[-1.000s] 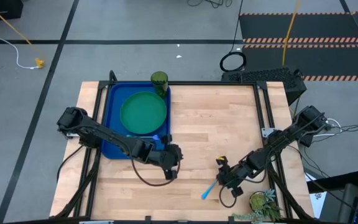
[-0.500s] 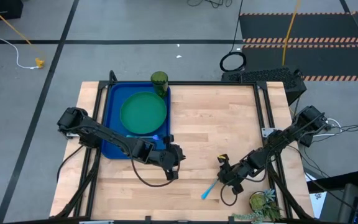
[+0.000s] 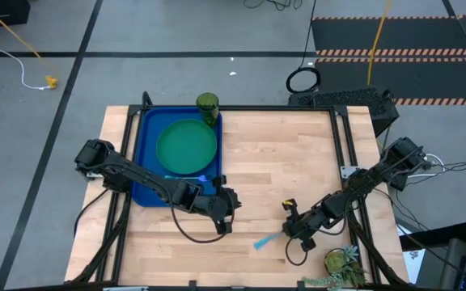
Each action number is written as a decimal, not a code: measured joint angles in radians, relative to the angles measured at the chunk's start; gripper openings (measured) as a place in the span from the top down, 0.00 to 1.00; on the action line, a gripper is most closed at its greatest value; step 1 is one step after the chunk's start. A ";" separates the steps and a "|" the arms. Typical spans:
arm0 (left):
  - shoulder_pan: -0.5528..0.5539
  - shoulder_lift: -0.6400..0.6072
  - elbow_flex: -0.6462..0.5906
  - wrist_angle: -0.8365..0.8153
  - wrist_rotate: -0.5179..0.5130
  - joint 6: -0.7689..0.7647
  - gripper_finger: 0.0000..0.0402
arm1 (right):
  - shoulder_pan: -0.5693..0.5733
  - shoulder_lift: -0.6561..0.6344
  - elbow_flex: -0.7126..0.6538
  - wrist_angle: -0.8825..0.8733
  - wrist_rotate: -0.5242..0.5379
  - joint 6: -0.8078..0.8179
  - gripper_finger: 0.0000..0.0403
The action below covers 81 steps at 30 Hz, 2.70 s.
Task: Pick and place plate/cup/fork/spoon on tray
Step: Put the spoon on the blue serving tray to the right of the fork
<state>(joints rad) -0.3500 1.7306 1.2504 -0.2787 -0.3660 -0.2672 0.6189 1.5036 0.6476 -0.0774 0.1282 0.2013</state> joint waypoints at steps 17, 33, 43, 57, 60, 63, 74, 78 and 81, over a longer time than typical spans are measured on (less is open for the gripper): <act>0.000 0.000 0.000 -0.003 0.001 0.002 0.92 | -0.063 0.000 -0.001 0.047 0.036 0.081 0.96; 0.006 0.000 0.000 -0.005 0.001 0.025 0.92 | -0.100 0.000 -0.001 -0.004 0.056 0.099 0.72; 0.021 0.000 0.000 -0.001 0.001 0.027 0.92 | -0.110 -0.003 -0.081 0.113 0.076 0.090 0.80; 0.020 -0.001 0.000 0.101 0.012 0.081 0.91 | -0.119 0.000 -0.101 0.195 0.112 0.094 0.98; 0.021 -0.001 0.000 0.099 0.025 0.083 0.88 | -0.137 -0.005 -0.086 0.203 0.112 0.091 0.99; 0.021 0.009 0.000 0.118 0.024 0.082 0.81 | -0.155 -0.005 -0.080 0.215 0.136 0.100 0.99; 0.053 0.111 -0.001 0.190 0.038 0.135 0.68 | -0.219 -0.005 -0.077 0.304 0.157 0.119 1.00; 0.072 0.122 0.000 0.209 0.089 0.108 0.68 | -0.231 -0.005 -0.077 0.309 0.213 0.103 1.00; 0.080 0.152 -0.001 0.236 0.103 0.110 0.66 | -0.248 -0.005 -0.077 0.321 0.212 0.085 1.00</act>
<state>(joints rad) -0.2704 1.8830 1.2499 -0.0430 -0.2634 -0.1576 0.3713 1.4986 0.5705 0.2432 0.3405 0.2863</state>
